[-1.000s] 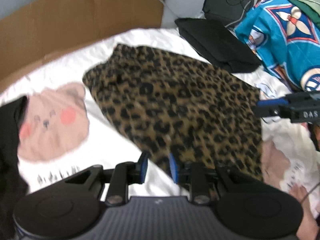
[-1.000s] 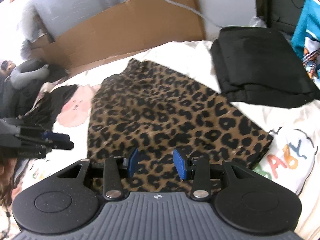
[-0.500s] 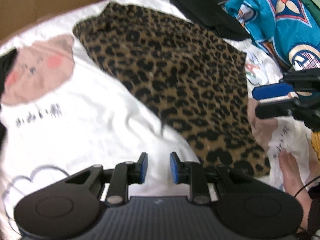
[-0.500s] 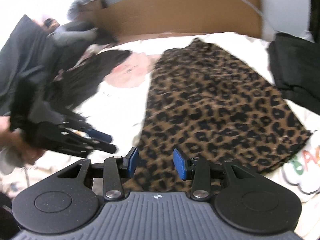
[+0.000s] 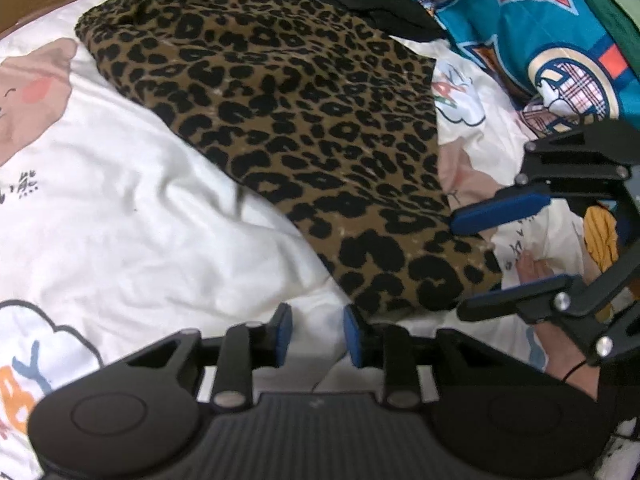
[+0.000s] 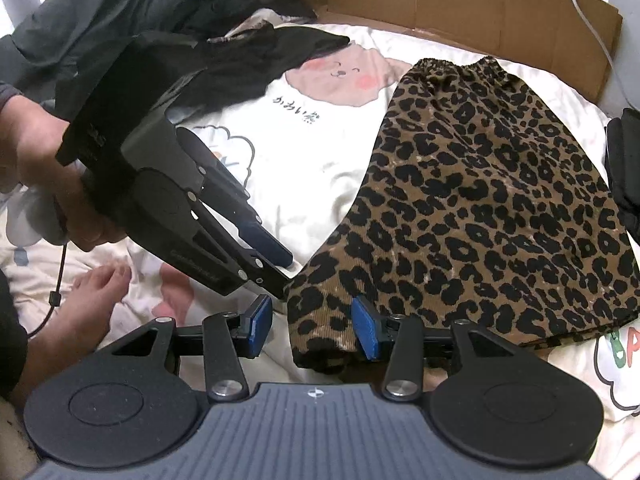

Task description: Fold clothes

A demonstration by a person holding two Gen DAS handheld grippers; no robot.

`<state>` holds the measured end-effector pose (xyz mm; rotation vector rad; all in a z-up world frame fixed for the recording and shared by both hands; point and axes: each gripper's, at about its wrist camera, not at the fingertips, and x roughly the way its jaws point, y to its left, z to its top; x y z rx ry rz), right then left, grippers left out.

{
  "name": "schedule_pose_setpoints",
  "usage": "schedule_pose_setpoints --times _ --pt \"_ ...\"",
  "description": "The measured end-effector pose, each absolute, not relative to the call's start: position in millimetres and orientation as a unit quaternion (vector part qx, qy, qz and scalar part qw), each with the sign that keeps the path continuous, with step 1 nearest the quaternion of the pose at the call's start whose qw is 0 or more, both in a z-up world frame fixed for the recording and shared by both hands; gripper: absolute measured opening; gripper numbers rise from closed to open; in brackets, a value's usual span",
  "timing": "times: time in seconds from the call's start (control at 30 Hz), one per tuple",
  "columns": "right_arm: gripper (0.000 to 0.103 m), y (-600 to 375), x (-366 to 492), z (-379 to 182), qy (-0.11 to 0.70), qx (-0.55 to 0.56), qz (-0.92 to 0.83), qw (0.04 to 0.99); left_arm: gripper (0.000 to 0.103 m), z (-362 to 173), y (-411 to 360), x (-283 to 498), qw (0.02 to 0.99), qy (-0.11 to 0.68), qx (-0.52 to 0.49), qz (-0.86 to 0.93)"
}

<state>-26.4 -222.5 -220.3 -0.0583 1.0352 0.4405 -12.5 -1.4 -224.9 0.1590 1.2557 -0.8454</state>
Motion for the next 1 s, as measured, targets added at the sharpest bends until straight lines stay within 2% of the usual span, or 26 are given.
schedule_pose_setpoints --times 0.07,0.13,0.43,0.5,0.53,0.6,0.67,0.73,1.0 --pt "0.06 -221 -28 -222 0.491 -0.04 0.21 0.844 0.032 -224 0 -12 0.724 0.567 0.065 -0.388" --pt "0.062 -217 -31 -225 0.492 -0.056 0.212 0.842 0.032 -221 1 -11 0.724 0.565 0.048 -0.392" --pt "0.06 -226 -27 -229 0.488 -0.074 0.173 0.853 0.032 -203 0 -7 0.735 0.537 -0.021 -0.413" --pt "0.055 -231 -23 -227 0.483 -0.071 0.162 0.857 0.032 -201 -2 -5 0.736 0.535 -0.027 -0.414" --pt "0.046 -234 -22 -227 0.482 -0.068 0.158 0.859 0.032 -200 -3 -6 0.737 0.533 -0.028 -0.415" --pt "0.038 -239 -19 -226 0.482 -0.062 0.152 0.861 0.032 -199 -3 -6 0.738 0.531 -0.029 -0.416" --pt "0.029 -244 -16 -225 0.48 -0.052 0.144 0.864 0.038 -198 -5 -8 0.739 0.529 -0.027 -0.416" --pt "0.028 -248 -14 -223 0.477 -0.038 0.136 0.867 0.043 -199 -8 -10 0.739 0.53 -0.028 -0.416" --pt "0.028 -261 -9 -221 0.475 0.006 0.122 0.871 0.043 -201 -12 0 0.738 0.541 -0.057 -0.4"
